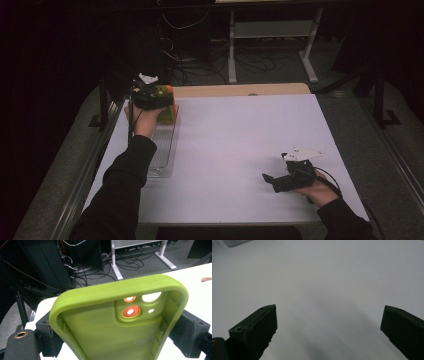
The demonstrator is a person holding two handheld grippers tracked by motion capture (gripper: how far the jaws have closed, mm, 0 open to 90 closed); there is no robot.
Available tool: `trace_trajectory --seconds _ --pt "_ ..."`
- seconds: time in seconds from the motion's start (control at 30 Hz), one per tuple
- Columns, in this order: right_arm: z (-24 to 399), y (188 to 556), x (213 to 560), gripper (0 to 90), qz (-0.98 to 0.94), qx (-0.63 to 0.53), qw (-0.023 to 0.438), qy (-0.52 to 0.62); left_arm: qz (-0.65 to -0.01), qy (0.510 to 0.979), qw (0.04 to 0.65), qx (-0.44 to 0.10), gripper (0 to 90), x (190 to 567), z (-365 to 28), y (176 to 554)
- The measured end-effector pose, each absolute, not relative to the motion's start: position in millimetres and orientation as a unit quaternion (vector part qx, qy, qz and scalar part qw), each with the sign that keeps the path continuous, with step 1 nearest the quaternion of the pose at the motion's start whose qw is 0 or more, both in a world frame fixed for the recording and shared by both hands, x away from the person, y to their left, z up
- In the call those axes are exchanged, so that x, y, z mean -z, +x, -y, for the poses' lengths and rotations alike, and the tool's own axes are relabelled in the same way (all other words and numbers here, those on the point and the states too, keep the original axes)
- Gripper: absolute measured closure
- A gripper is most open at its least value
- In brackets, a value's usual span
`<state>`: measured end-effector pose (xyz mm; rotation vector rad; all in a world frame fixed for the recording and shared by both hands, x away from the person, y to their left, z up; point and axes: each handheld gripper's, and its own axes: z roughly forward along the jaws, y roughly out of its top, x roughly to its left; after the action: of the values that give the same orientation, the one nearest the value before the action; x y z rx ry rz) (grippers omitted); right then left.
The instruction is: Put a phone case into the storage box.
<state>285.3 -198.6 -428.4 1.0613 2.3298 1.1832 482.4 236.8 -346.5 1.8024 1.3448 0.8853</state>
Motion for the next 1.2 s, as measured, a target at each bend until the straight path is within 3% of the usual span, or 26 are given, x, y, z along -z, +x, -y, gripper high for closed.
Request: trace_trajectory --seconds 0.6,0.9,1.2 --pt "199 284 428 0.0 -0.815 -0.414 0.16 0.372 -0.529 0.698 0.339 -0.344 11.6 375 -231 491" --pt "199 284 428 0.0 -0.816 -0.414 0.16 0.371 -0.537 0.694 0.335 -0.343 1.4 379 -229 494" --pt "199 284 428 0.0 -0.815 -0.416 0.161 0.371 -0.523 0.7 0.354 -0.335 0.5 366 -233 487"
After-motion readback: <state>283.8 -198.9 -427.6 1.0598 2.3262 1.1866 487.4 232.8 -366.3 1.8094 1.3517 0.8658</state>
